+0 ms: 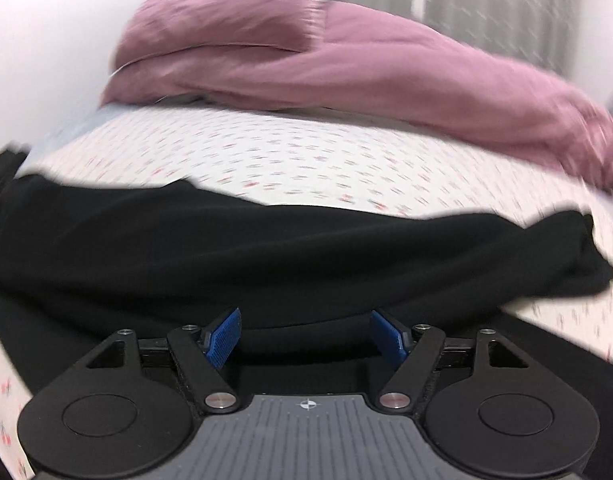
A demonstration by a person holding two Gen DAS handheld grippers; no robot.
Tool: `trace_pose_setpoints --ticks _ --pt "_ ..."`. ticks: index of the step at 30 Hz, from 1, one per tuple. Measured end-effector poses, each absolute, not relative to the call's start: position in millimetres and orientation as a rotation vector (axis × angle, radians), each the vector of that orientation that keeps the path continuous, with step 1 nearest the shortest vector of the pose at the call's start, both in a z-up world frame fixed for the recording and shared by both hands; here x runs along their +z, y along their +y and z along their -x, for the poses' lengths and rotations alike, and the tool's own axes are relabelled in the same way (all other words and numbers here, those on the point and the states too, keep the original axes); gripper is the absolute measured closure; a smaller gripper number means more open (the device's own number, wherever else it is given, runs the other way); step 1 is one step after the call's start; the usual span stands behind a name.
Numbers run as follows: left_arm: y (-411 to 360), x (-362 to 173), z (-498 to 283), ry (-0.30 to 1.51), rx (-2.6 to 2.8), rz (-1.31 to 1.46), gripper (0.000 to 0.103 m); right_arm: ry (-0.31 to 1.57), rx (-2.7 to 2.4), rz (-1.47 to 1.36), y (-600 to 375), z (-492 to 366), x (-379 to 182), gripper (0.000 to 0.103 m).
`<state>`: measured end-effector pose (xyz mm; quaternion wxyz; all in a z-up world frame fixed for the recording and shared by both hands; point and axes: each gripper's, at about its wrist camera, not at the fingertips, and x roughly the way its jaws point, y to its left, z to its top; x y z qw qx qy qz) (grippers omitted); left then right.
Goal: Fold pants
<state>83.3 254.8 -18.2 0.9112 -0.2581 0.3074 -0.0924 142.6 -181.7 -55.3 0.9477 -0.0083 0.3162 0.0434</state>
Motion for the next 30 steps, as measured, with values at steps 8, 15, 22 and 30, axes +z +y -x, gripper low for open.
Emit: trace_pose_setpoints --ticks 8,15,22,30 --pt "258.0 -18.7 -68.9 0.613 -0.151 0.549 0.042 0.706 0.009 -0.256 -219.8 -159.0 -72.9 0.034" --pt "263.1 -20.6 -65.4 0.620 -0.092 0.583 0.058 0.683 -0.040 -0.292 -223.3 -171.3 -78.4 0.063" --pt "269.9 -21.9 -59.4 0.598 -0.040 0.633 0.067 0.533 -0.062 -0.287 -226.4 -157.1 -44.9 0.099" --pt "280.5 -32.3 -60.5 0.602 -0.027 0.739 0.068 0.505 -0.027 -0.320 -232.8 -130.1 -23.6 0.099"
